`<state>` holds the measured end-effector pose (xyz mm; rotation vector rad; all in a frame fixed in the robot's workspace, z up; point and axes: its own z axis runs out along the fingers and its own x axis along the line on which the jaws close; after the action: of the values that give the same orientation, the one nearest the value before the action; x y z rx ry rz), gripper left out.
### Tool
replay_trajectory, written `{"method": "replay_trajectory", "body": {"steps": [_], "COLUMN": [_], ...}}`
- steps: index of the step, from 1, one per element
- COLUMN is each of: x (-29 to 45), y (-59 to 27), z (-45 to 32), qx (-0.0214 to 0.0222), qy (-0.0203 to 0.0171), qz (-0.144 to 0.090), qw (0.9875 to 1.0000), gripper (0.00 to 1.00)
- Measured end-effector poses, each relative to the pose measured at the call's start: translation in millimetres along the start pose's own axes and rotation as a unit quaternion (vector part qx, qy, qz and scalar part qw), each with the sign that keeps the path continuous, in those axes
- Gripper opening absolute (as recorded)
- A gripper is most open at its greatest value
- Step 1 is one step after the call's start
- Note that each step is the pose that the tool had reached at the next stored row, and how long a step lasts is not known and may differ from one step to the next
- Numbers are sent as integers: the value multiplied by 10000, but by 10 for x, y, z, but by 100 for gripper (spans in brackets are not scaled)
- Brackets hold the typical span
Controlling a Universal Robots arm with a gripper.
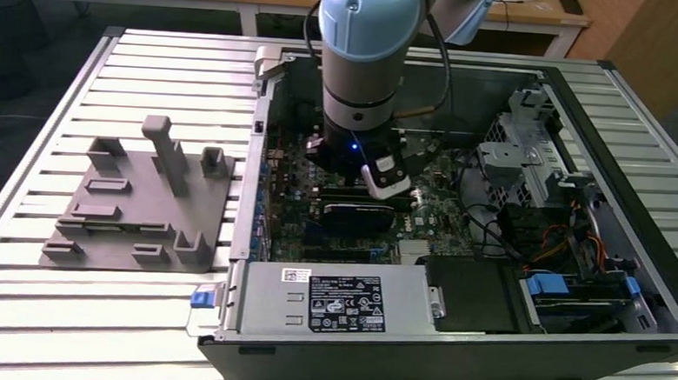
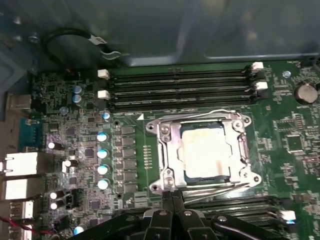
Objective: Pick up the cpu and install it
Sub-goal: 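Install the second cpu locking lever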
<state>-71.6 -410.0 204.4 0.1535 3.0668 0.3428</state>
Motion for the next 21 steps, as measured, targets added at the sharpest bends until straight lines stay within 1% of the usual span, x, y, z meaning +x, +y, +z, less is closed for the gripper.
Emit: {"method": "replay_trajectory", "body": {"steps": [2, 7, 8, 9, 12, 13, 14, 18, 19, 21], "x": [18, 13, 13, 16, 42, 53, 65, 83, 83, 84], "y": [-8, -66, -74, -76, -82, -84, -87, -97, -97, -96], "z": [9, 7, 7, 8, 17, 21, 28, 60, 63, 72], "qx": [-16, -43, -55, -83, -217, -252, -267, -290, -304, -347], "qy": [2, 4, 6, 8, 21, 24, 26, 28, 30, 33], "qz": [1, 2, 3, 5, 14, 16, 17, 18, 19, 22], "qw": [10000, 10000, 10000, 10000, 9998, 9997, 9996, 9996, 9995, 9994], "gripper": [11, 11, 11, 11, 11, 11, 11, 11, 11, 11]}}
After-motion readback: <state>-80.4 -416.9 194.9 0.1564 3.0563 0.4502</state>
